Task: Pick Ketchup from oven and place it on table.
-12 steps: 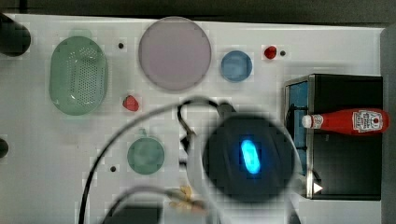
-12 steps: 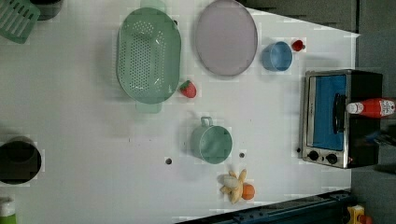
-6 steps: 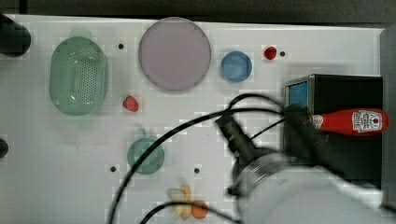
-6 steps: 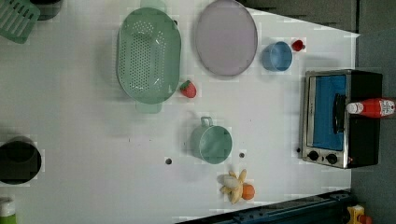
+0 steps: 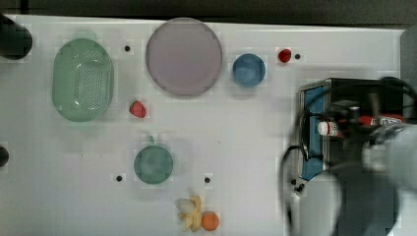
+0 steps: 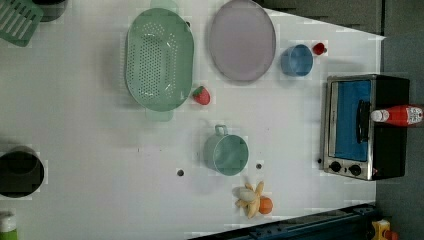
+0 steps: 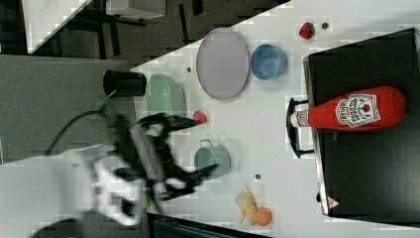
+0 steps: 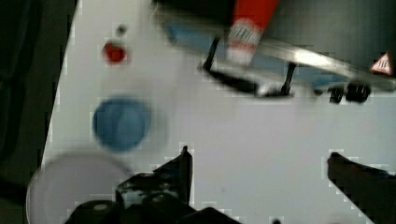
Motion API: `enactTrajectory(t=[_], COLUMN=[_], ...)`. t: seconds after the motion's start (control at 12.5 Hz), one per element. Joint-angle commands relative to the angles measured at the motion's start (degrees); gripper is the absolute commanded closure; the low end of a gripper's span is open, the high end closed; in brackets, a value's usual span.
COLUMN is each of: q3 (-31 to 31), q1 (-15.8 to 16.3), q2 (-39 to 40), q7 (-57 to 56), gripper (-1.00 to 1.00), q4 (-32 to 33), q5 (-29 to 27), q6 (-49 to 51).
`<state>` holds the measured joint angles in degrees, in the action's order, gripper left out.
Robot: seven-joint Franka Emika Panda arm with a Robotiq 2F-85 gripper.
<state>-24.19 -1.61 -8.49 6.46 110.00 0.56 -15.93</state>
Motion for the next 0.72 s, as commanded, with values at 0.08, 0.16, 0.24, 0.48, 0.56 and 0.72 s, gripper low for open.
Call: enactTrajectory(t=[0.08, 0.16, 0.24, 0.48, 0.56, 0.72], q3=[-5.21, -6.80, -8.22, -10.93, -11.22, -11.42], q1=[-1.47, -1.49, -1.56, -2.08, -2.52, -3.54], q2=[3.56, 6.02, 8.66, 16.80, 19.33, 23.75], q7=[0.58, 0.58, 0.58, 0.54, 0.54, 0.54], gripper=[-1.00, -1.00, -1.00, -1.00, -1.00, -1.00], q4=[0.33, -0.49, -1.56, -5.51, -6.74, -8.09], q5=[-0.09, -0.09, -0.10, -0.45, -0.55, -2.96], q6=[-4.51, -6.42, -8.08, -12.01, -13.39, -16.02])
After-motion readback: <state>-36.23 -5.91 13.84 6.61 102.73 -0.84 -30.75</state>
